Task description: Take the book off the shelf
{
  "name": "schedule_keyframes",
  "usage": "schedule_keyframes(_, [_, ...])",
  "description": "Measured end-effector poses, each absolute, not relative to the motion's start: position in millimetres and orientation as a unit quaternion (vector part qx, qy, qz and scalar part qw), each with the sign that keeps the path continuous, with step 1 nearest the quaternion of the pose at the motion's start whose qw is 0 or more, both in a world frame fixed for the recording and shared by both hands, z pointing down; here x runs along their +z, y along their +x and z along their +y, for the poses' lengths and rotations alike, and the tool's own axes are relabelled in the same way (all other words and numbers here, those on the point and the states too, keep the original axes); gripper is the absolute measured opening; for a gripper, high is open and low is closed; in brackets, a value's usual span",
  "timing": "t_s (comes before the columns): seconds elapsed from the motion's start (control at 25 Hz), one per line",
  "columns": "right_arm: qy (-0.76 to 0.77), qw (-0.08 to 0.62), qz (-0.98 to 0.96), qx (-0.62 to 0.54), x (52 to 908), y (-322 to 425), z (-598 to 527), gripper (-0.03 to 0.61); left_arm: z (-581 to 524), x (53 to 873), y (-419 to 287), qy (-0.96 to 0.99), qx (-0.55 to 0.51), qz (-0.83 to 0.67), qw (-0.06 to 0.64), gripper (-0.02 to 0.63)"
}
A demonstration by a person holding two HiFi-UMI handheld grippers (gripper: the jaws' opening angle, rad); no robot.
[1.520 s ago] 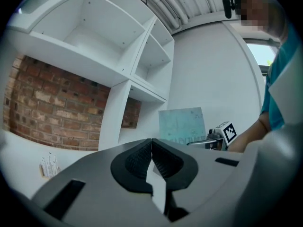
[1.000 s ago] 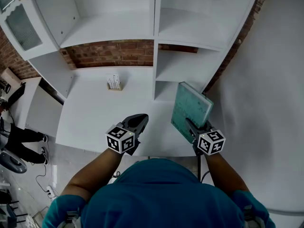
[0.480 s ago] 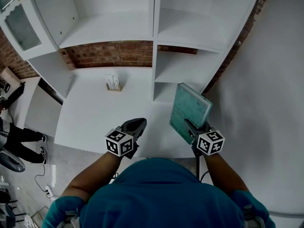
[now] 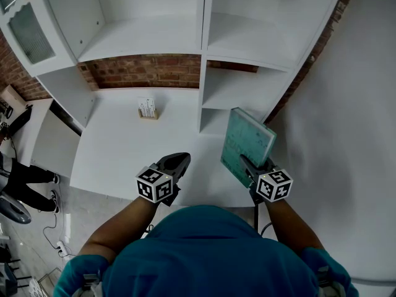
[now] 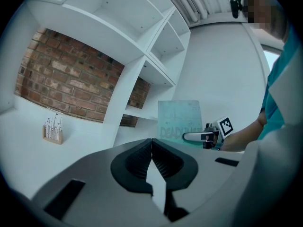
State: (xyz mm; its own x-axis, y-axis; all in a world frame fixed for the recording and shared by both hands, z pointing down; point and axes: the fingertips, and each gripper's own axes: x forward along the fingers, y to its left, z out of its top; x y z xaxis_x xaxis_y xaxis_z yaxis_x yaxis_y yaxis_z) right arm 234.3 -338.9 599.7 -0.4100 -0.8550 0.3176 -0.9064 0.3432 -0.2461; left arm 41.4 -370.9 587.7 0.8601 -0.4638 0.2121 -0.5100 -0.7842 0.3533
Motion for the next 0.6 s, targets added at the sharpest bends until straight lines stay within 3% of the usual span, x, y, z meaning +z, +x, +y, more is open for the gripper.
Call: schedule_keyframes(0.6, [0.539, 0.070, -0.817, 0.193, 599.0, 237.6, -340.0, 0.161, -372.6, 585.2, 42.8, 0.942, 0.054, -0.259, 0.204, 0.017])
